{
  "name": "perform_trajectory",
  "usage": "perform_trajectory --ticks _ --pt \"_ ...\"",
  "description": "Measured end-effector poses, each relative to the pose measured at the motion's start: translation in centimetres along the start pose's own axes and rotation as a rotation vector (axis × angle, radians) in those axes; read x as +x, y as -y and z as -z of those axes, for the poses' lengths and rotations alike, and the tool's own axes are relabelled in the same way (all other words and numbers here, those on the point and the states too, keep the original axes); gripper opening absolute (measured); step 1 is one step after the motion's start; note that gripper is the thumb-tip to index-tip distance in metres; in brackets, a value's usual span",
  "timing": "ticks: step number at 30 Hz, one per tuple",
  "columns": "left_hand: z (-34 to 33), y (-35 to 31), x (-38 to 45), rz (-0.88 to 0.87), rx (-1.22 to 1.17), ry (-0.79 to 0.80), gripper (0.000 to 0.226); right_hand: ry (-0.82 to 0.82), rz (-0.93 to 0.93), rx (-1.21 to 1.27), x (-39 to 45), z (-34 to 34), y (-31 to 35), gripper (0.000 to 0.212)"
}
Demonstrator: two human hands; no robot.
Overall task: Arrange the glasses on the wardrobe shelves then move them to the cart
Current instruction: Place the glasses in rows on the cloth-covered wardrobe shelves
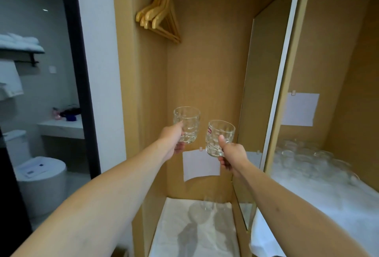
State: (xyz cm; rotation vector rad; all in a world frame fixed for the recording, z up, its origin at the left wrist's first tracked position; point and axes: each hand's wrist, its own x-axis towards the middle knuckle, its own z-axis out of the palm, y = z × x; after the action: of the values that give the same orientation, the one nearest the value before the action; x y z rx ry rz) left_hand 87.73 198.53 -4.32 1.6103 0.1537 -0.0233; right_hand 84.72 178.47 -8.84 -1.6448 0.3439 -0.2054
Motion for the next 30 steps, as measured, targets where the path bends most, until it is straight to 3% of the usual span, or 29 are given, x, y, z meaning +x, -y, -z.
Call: perform_trajectory --ticks 8,19,30 --pt "-2.7 0.5 -7.1 -0.019 0.0 -0.043 0.034 0.064 0.041 0.007 -4.3 5.2 -0.5 0.054" --pt "-12.0 0.8 -18.8 0.084 -0.071 -0.055 0.027 0.092 0.043 0.02 -10.7 18.7 -2.2 0.047" --pt "-19.7 0.5 -24.1 0.094 -0.054 -0.05 0.027 0.06 0.025 0.015 -13.3 29.9 -3.4 0.049"
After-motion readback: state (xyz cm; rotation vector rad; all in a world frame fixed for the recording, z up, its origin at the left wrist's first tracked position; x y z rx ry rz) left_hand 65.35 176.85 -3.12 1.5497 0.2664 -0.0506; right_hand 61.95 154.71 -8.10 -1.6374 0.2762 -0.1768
